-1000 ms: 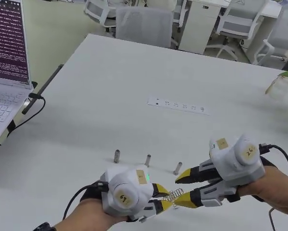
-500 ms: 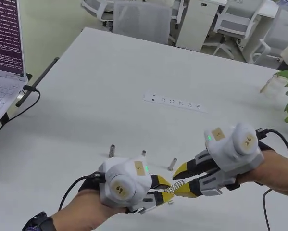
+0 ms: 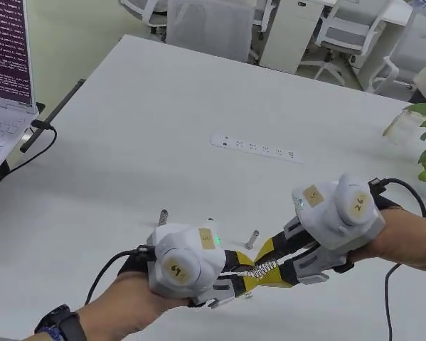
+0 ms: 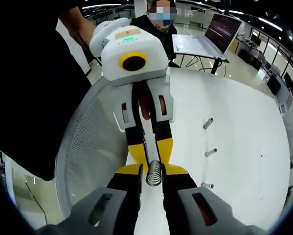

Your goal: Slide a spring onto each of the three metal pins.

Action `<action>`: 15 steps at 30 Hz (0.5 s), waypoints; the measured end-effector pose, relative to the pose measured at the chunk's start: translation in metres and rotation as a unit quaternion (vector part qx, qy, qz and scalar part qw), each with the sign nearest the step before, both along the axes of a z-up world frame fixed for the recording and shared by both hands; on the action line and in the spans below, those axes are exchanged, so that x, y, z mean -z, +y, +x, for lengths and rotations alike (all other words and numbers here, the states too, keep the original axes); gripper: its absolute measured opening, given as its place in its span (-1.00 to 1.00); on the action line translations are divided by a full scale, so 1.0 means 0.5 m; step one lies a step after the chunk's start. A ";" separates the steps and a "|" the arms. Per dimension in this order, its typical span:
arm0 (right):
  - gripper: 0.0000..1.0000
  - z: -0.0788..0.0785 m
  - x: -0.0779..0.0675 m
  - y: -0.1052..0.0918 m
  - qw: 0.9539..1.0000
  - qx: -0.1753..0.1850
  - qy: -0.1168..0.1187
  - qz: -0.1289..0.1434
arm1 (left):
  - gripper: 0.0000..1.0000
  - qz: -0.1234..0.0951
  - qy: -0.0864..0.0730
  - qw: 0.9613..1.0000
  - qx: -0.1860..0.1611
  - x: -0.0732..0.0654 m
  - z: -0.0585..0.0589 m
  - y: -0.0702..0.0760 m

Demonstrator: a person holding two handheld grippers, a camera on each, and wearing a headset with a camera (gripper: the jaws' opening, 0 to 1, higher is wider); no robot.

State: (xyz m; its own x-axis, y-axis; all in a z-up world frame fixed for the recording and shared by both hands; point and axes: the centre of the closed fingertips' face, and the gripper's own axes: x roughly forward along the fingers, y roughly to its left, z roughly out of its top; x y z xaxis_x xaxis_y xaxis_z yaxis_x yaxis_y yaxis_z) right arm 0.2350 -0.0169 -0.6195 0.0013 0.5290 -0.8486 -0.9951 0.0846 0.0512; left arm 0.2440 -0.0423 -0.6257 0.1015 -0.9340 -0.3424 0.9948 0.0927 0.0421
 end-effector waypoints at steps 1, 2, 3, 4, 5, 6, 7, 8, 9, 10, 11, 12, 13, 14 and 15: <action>-0.75 0.001 -0.001 0.001 1.000 -0.003 -0.001 0.000 | -0.96 -0.001 0.001 1.000 0.000 -0.001 0.000 0.000; -0.75 0.001 -0.001 0.000 1.000 -0.005 -0.002 -0.003 | -0.96 -0.001 0.001 1.000 -0.001 -0.001 0.000 0.000; -0.77 0.001 0.000 -0.002 1.000 -0.011 -0.003 -0.008 | -0.96 -0.003 0.003 1.000 0.000 -0.002 0.000 0.000; -0.79 0.003 0.000 -0.003 1.000 -0.014 -0.005 -0.010 | -0.96 -0.004 0.004 1.000 0.000 -0.003 0.000 -0.001; -0.80 0.003 -0.001 -0.002 1.000 -0.014 -0.006 -0.010 | -0.96 -0.004 0.003 1.000 0.000 -0.004 -0.001 -0.001; -0.80 0.003 -0.002 -0.003 1.000 -0.018 -0.005 -0.011 | -0.96 -0.005 0.004 1.000 0.000 -0.005 -0.001 -0.001; -0.81 0.003 -0.003 -0.003 1.000 -0.019 -0.006 -0.012 | -0.96 -0.007 0.006 1.000 0.000 -0.006 0.000 -0.001; -0.81 0.006 -0.003 -0.004 1.000 -0.021 -0.008 -0.013 | -0.96 -0.008 0.007 1.000 -0.001 -0.007 0.001 -0.002; -0.82 0.007 -0.004 -0.004 1.000 -0.022 -0.009 -0.012 | -0.96 -0.009 0.007 1.000 -0.002 -0.007 0.002 -0.001; -0.82 0.007 -0.004 -0.003 1.000 -0.024 -0.009 -0.011 | -0.96 -0.009 0.008 1.000 -0.002 -0.008 0.003 -0.001; -0.82 0.007 -0.004 -0.003 1.000 -0.024 -0.010 -0.011 | -0.96 -0.009 0.008 1.000 -0.002 -0.008 0.003 -0.001; -0.82 0.006 -0.004 -0.003 0.999 -0.029 -0.012 -0.013 | -0.96 -0.009 0.009 1.000 -0.002 -0.008 0.002 0.000; -0.82 0.006 -0.003 -0.004 0.999 -0.031 -0.012 -0.015 | -0.96 -0.009 0.011 1.000 -0.001 -0.008 0.002 0.000; -0.82 0.005 -0.002 -0.004 0.999 -0.031 -0.010 -0.017 | -0.96 -0.009 0.011 1.000 0.000 -0.008 0.001 0.000; -0.82 0.005 -0.001 -0.004 0.999 -0.033 -0.010 -0.018 | -0.96 -0.009 0.011 1.000 0.000 -0.008 0.001 0.001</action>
State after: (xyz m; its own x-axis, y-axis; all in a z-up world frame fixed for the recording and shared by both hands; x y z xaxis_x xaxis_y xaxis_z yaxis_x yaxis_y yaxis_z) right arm 0.2373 -0.0191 -0.6189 -0.0149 0.4983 -0.8669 -0.9994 0.0209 0.0292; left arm 0.2444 -0.0421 -0.6219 0.0941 -0.9402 -0.3275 0.9955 0.0932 0.0184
